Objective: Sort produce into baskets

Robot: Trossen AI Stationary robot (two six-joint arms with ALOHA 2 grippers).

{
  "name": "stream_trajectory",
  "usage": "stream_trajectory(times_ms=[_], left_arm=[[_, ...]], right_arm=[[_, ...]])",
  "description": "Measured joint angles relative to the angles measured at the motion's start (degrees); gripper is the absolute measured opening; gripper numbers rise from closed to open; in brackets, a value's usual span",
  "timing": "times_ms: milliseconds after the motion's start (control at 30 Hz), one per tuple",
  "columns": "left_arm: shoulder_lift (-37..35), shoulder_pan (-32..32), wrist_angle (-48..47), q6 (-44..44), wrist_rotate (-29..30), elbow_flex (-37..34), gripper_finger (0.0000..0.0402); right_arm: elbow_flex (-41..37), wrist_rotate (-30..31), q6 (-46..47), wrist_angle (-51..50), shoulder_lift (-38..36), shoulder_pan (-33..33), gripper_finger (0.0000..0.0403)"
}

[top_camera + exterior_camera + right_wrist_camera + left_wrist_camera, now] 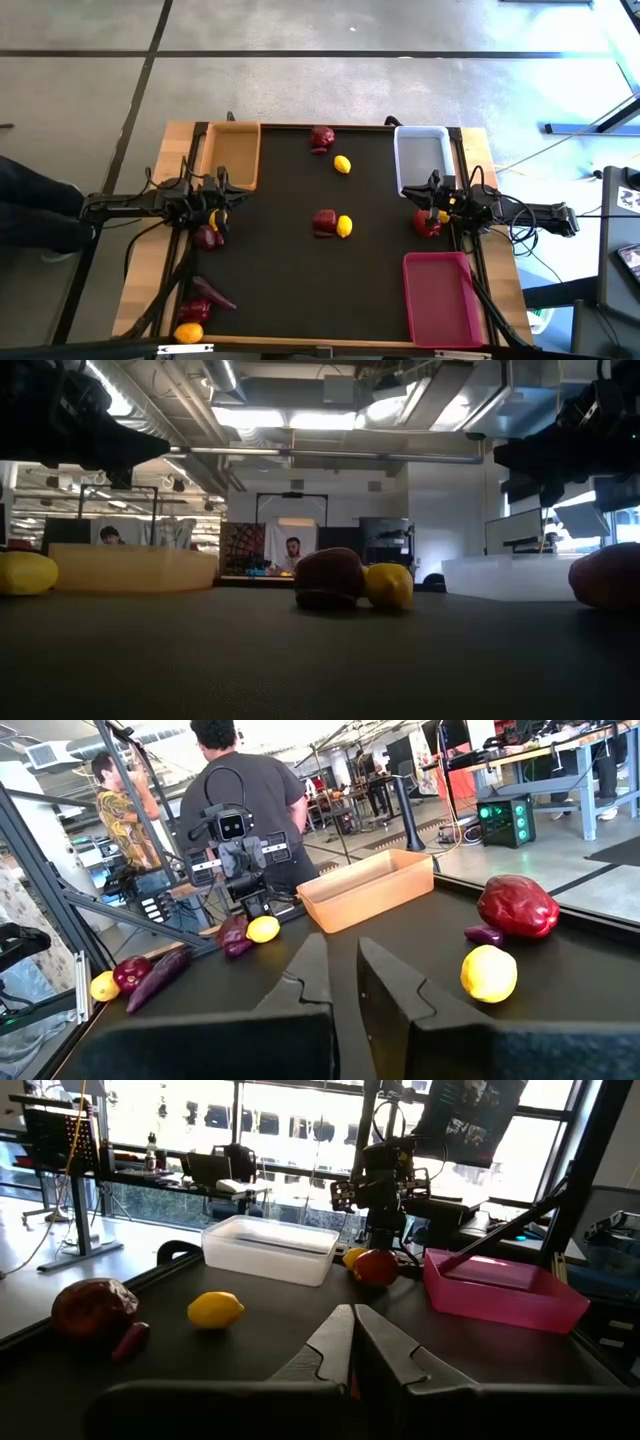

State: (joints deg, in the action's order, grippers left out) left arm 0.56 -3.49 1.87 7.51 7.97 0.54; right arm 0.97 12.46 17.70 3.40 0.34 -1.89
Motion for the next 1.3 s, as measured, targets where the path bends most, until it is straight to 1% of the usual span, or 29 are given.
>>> stream_trajectory(times_ms=[300,367,433,533,633,767,833,967,1067,1133,1200,1300], left_arm=[[0.0,0.0,0.0,0.0,0.0,0.0,0.0008],[0.0,0.0,0.0,0.0,0.0,0.0,0.0008],[0.0,0.0,0.0,0.0,0.0,0.0,0.0008],[0.0,0.0,0.0,0.0,0.0,0.0,0.0008],[0.0,0.0,0.0,-0.3,0.0,0.0,0.0008],[0.0,0.0,0.0,-6.3,0.1,0.0,0.0008],[0.0,0.0,0.1,-6.7,0.2,0.0,0.0008],[0.0,0.0,1.5,-2.2,0.2,0.0,0.0008],[0.0,-0.1,1.9,3.3,0.7,0.0,0.0008],[0.0,-0.6,3.8,3.4,3.9,0.0,0.0008],[0.0,-1.0,5.2,3.9,4.4,0.0,0.0008],[0.1,-1.7,5.7,5.6,4.5,0.0,0.0008]], right_arm=[[0.0,-0.4,0.0,0.1,0.0,0.0,0.0026],[0.0,0.9,0.2,0.4,0.0,0.0,0.0026],[0.0,2.0,2.2,0.5,0.0,0.0,0.0026],[0.0,2.0,4.3,0.6,0.0,0.0,0.0026],[0.0,3.9,1.8,0.7,0.0,0.0,0.0026],[0.0,4.5,-1.6,0.8,0.0,0.0,0.0026],[0.0,4.5,-1.9,0.8,0.0,0.0,0.0026],[0.0,5.1,-3.2,0.8,0.0,0.0,0.0026],[0.0,10.6,-3.7,2.8,0.1,0.0,0.0026],[0.0,13.6,-7.0,6.2,0.9,0.0,0.0026],[0.0,13.9,-10.0,7.2,1.8,0.0,0.0026],[0.0,13.8,-10.7,7.4,2.2,0.0,0.0026]])
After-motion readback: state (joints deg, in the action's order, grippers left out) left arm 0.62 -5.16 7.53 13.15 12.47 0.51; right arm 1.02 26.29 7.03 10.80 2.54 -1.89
